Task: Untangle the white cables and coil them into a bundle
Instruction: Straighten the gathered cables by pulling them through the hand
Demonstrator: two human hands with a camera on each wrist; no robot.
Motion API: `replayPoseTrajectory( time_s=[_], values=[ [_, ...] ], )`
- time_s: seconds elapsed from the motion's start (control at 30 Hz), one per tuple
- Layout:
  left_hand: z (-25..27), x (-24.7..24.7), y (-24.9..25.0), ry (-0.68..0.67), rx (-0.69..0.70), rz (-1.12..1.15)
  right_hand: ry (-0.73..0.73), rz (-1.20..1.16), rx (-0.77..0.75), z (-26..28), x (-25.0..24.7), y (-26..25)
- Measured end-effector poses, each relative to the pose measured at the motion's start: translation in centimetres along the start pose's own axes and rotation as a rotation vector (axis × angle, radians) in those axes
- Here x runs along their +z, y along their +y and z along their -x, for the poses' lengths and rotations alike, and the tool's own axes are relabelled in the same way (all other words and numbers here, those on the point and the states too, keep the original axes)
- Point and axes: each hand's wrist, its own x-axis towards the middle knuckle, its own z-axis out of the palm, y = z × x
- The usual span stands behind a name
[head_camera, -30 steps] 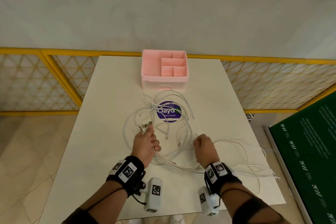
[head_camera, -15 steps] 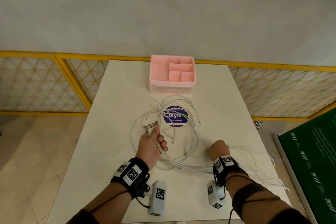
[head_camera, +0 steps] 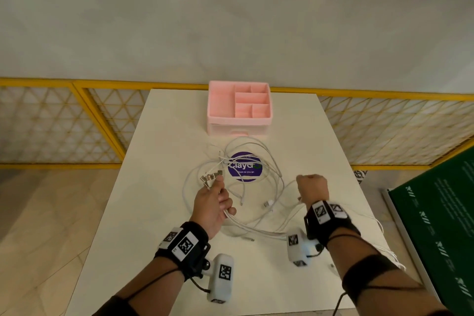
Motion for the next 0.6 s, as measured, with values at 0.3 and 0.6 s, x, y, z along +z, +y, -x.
replayPoseTrajectory(
  time_s=[0.3, 0.6],
  values=[
    [-0.1, 1.5, 0.5, -0.037, -0.003, 0.043, -0.305, -0.376, -0.415, 7.0, -0.2, -9.7],
    [0.3, 1.7, 1.0, -0.028, -0.002, 0.069, -0.69, -0.179, -0.489, 11.7, 4.7, -5.4]
  ],
)
